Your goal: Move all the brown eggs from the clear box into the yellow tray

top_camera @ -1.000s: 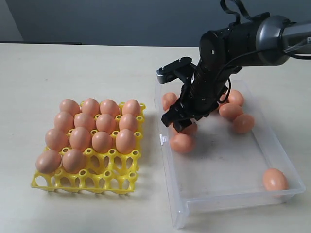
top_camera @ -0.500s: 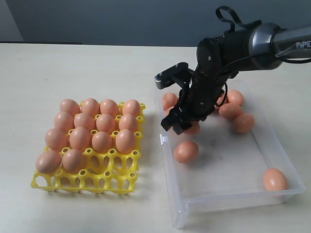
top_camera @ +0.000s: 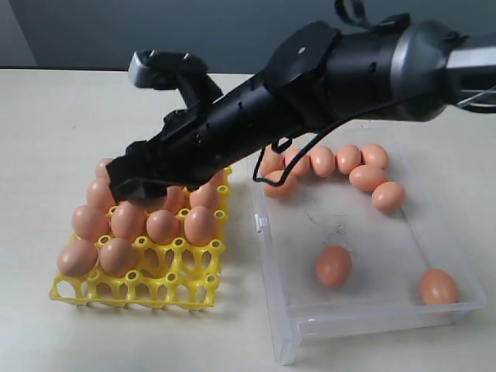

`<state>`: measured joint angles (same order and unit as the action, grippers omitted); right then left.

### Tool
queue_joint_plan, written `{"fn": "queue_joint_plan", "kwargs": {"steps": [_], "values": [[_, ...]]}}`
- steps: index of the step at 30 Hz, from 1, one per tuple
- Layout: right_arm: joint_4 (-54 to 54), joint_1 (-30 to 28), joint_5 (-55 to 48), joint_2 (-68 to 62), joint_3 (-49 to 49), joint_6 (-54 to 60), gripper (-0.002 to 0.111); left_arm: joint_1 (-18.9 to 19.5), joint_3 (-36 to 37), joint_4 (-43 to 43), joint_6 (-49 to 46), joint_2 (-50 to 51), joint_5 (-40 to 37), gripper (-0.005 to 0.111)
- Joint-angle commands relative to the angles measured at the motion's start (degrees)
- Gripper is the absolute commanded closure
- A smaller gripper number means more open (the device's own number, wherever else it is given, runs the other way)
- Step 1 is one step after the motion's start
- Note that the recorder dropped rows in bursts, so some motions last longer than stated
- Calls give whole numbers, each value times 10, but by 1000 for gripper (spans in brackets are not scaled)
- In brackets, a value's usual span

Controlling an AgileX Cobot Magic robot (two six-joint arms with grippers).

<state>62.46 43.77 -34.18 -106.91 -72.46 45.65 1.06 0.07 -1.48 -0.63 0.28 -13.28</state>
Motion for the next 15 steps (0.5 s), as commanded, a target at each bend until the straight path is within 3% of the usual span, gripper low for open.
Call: {"fn": "queue_joint_plan", "kwargs": {"steps": [1, 15], "values": [[12, 23, 5, -31, 3, 12, 109, -6, -1, -1, 1, -3, 0, 106], [-28, 33, 17, -74, 3, 11, 109, -6, -1, -1, 1, -3, 0, 106]]}}
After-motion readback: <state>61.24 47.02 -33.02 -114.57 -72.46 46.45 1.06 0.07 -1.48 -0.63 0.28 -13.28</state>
